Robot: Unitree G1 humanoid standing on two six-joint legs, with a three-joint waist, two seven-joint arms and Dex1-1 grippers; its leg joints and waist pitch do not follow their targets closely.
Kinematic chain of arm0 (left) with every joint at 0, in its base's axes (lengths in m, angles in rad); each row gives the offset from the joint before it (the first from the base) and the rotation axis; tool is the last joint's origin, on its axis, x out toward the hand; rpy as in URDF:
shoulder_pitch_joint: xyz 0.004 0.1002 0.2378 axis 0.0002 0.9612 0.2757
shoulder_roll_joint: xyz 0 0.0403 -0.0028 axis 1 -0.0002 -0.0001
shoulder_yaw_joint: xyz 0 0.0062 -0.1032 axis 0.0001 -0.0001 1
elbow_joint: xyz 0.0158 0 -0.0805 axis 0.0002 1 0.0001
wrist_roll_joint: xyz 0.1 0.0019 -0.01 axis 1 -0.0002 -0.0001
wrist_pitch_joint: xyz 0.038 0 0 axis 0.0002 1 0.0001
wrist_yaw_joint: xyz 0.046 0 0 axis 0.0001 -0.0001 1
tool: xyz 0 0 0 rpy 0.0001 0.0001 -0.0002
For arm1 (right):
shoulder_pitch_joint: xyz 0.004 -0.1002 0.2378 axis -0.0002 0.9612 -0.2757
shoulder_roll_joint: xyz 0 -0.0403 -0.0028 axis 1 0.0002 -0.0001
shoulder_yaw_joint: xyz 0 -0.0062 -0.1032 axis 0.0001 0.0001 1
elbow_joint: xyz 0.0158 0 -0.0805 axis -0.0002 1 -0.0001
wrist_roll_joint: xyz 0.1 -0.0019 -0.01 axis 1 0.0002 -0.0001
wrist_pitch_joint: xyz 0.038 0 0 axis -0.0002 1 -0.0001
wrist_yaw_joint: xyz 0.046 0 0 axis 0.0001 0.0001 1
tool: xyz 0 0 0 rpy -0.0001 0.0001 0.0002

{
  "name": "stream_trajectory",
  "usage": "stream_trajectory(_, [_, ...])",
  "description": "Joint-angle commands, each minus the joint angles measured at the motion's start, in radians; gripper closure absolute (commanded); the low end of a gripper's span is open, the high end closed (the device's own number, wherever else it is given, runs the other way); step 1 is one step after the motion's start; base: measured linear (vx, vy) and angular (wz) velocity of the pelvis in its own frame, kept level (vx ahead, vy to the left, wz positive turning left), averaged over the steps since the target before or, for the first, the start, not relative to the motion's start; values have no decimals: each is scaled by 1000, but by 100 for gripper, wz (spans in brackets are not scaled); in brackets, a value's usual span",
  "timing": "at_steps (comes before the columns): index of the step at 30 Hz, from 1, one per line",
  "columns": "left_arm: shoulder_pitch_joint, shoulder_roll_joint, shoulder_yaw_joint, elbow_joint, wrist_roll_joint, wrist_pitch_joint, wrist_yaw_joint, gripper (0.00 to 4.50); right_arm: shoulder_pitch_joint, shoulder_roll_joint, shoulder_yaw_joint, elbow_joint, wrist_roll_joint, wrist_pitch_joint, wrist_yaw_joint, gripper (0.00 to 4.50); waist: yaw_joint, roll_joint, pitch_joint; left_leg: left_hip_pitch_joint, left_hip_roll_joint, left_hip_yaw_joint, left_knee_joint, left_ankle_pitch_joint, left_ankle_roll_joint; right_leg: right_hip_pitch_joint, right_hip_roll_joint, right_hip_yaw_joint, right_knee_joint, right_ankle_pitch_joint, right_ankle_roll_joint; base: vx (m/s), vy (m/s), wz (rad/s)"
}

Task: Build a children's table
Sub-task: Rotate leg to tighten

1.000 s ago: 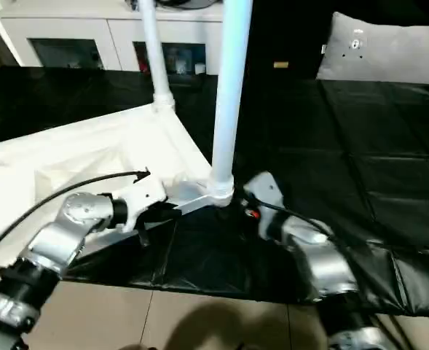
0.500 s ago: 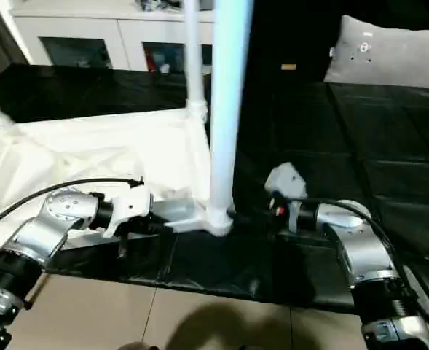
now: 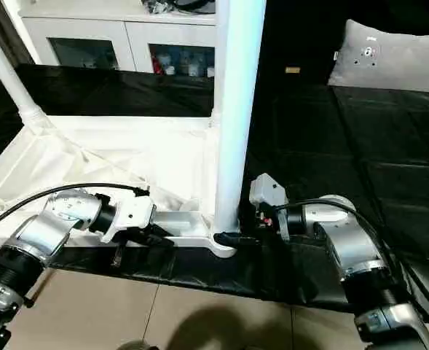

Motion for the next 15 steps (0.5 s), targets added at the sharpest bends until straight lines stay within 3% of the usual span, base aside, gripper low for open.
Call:
stream_trajectory(1, [-25, -2, -30, -6, 22, -47, -32, 450, -15, -4, 16, 12, -1, 11, 16, 87, -3, -11, -70, -2, 15, 6, -60, -184, 71, 55, -48, 36, -61, -219, -216, 0, 0, 0])
stream_trajectory(10, [-34, -1, -30, 20, 21, -59, -37, 450, -25, 5, 25, 40, -21, -1, 31, 170, -1, -9, -69, 0, 14, 6, -61, -204, 59, 55, -48, 35, -66, -255, -209, 0, 0, 0])
stream_trajectory(15, [-32, -7, -24, 26, 12, -45, -34, 450, -10, 9, 31, 27, -14, 14, 28, 182, -1, -6, -69, 1, 13, 6, -61, -209, 56, 56, -47, 35, -66, -252, -209, 0, 0, 0])
